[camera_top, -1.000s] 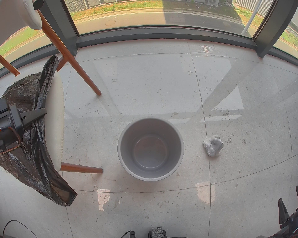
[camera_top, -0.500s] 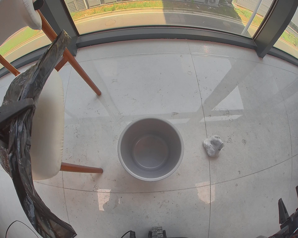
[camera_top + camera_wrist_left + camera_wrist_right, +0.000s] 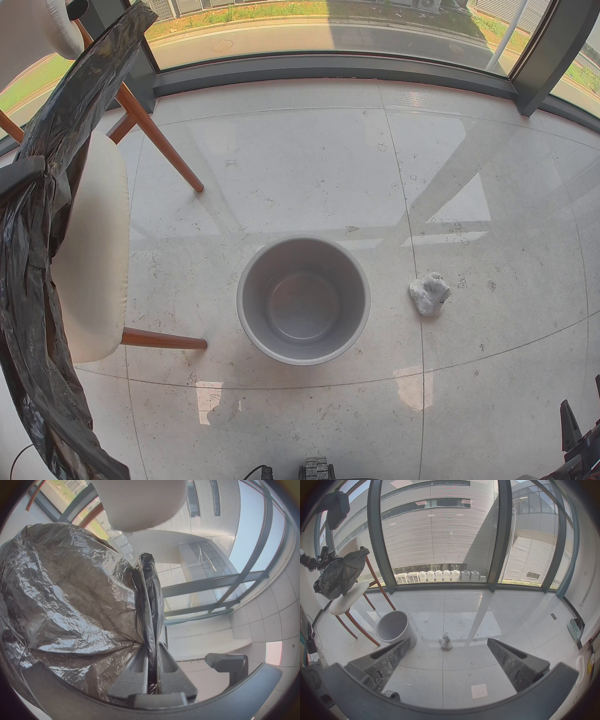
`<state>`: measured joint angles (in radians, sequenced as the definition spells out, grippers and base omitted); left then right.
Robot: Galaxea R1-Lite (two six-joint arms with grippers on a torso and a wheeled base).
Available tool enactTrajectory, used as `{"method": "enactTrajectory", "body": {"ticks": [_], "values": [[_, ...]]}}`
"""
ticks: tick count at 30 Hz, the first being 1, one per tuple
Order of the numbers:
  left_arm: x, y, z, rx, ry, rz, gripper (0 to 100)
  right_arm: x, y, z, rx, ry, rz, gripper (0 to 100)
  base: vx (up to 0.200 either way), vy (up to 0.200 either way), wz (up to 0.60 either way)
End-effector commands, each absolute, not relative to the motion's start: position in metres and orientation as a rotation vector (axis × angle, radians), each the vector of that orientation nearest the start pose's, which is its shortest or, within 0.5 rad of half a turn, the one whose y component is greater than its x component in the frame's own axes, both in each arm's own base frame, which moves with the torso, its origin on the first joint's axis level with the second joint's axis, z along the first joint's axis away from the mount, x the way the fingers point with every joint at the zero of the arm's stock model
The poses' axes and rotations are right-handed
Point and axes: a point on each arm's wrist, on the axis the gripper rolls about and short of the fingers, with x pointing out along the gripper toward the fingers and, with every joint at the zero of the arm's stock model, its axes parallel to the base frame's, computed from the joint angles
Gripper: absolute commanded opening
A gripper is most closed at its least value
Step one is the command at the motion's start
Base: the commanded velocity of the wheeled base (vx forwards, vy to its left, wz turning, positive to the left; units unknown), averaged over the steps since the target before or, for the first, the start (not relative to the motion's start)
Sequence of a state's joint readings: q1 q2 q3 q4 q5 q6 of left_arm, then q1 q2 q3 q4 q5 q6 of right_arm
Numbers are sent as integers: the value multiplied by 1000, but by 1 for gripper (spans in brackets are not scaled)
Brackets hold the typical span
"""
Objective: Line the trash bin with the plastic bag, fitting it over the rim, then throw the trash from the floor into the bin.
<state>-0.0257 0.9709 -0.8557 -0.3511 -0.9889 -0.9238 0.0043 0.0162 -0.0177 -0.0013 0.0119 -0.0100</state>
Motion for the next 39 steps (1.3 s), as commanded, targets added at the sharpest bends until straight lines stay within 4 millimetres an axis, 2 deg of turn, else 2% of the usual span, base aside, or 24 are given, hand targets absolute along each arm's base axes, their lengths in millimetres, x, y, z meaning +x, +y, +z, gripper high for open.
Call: {"method": "enactTrajectory", "body": {"ticks": [1, 5, 13, 17, 24, 31, 34, 36, 39], "values": [[111, -26, 326, -711, 301, -1090, 0, -23, 0, 76, -11, -2, 17, 100, 0, 0, 0], [118, -28, 327, -660, 326, -1189, 0, -23, 0, 76, -11, -2, 17, 100, 0, 0, 0], [160, -32, 319, -561, 302, -1263, 0, -23, 0, 76, -11, -2, 17, 100, 0, 0, 0], [163, -32, 317, -551, 313, -1279, 0, -23, 0, 76, -11, -2, 17, 100, 0, 0, 0], [180, -34, 307, -484, 299, -1300, 0, -23, 0, 76, -11, -2, 17, 100, 0, 0, 0], [191, -58, 298, -487, 326, -1342, 0, -23, 0, 76, -11, -2, 17, 100, 0, 0, 0], [193, -78, 299, -499, 315, -1347, 0, -23, 0, 76, -11, -2, 17, 100, 0, 0, 0], [191, -101, 304, -525, 287, -1339, 0, -23, 0, 76, -11, -2, 17, 100, 0, 0, 0], [190, -115, 308, -558, 285, -1346, 0, -23, 0, 76, -11, -2, 17, 100, 0, 0, 0]]}}
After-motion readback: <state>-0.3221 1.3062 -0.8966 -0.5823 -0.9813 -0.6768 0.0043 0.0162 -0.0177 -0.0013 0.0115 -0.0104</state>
